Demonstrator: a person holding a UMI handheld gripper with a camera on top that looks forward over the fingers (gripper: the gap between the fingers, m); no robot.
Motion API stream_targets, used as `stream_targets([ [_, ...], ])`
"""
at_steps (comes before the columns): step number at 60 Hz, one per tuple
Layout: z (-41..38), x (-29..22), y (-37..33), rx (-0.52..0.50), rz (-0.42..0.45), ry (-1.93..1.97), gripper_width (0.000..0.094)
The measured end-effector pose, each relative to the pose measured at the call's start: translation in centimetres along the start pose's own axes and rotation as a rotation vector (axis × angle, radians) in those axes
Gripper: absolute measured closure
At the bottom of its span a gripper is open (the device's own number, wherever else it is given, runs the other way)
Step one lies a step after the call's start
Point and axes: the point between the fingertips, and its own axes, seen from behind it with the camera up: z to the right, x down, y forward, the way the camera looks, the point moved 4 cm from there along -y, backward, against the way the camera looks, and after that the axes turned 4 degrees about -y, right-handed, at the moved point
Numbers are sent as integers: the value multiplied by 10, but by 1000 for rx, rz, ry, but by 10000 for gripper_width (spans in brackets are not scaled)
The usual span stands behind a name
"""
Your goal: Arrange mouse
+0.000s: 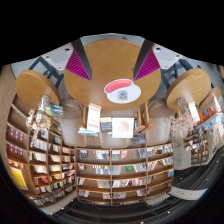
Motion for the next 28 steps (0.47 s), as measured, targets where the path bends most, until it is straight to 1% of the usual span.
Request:
stream_targets([
  [6, 10, 24, -49, 10, 4, -3, 80],
  [13, 17, 49, -85, 34, 17, -15, 81],
  [21, 19, 69, -102, 33, 8, -18, 82],
  [28, 20, 71, -108, 47, 22, -38, 82],
])
